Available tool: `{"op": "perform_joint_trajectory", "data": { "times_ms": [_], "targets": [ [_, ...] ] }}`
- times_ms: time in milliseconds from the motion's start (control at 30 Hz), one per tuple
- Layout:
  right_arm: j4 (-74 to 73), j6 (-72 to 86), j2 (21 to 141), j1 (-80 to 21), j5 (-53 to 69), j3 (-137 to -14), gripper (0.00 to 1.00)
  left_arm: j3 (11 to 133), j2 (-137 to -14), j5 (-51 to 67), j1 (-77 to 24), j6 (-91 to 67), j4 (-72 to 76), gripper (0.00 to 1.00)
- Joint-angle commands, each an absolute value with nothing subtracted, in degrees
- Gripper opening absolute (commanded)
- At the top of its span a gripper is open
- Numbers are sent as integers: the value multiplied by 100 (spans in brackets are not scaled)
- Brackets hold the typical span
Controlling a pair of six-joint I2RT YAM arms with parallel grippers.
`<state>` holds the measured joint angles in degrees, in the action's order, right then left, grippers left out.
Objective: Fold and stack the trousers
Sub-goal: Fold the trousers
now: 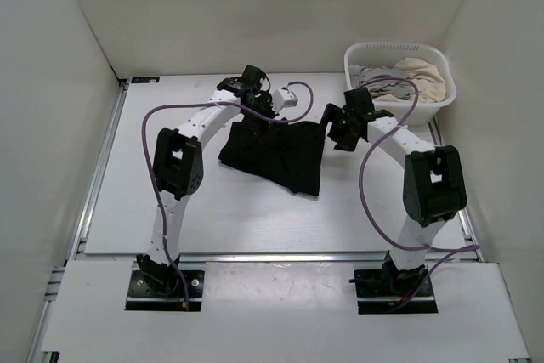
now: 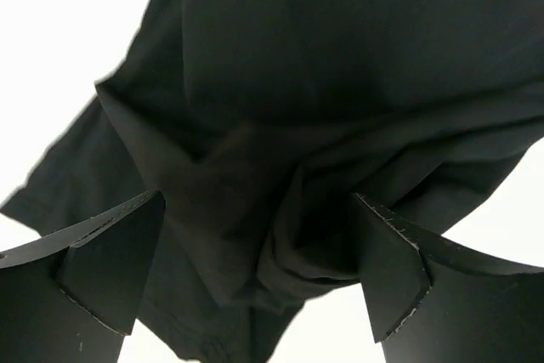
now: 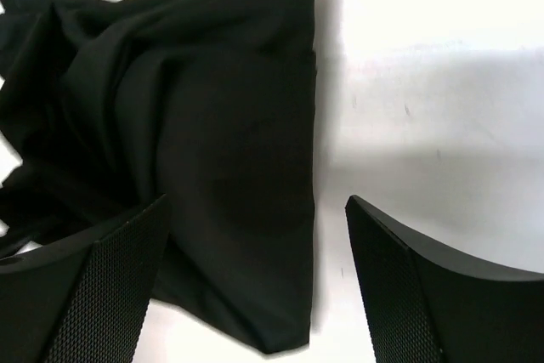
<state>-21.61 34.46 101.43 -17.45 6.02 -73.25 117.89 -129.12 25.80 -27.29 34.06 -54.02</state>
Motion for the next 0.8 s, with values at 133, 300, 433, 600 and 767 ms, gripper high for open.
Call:
{"op": "perform_joint_trajectory", "data": {
  "times_ms": [133,300,433,600,767],
  "targets": [
    [-1328,3700,10994,-1723,1380,-7233,88,11259,-12261,2372,-2716,3393,-5396,98],
    [-1161,3894,11337,-1723,1573,-7286,88,11040,-12006,2646,-2716,3261,-5396,83],
    [-1081,4086,11496,-1775,1635,-7286,85,10767,-11813,2725,-2716,3261,-5396,41],
    [-1028,4280,11637,-1775,1564,-7286,51,10302,-11242,2479,-2716,3313,-5396,36],
    [-1081,4333,11637,-1775,1442,-7225,13,9197,-10706,2479,-2716,3462,-5396,34]
  ]
}}
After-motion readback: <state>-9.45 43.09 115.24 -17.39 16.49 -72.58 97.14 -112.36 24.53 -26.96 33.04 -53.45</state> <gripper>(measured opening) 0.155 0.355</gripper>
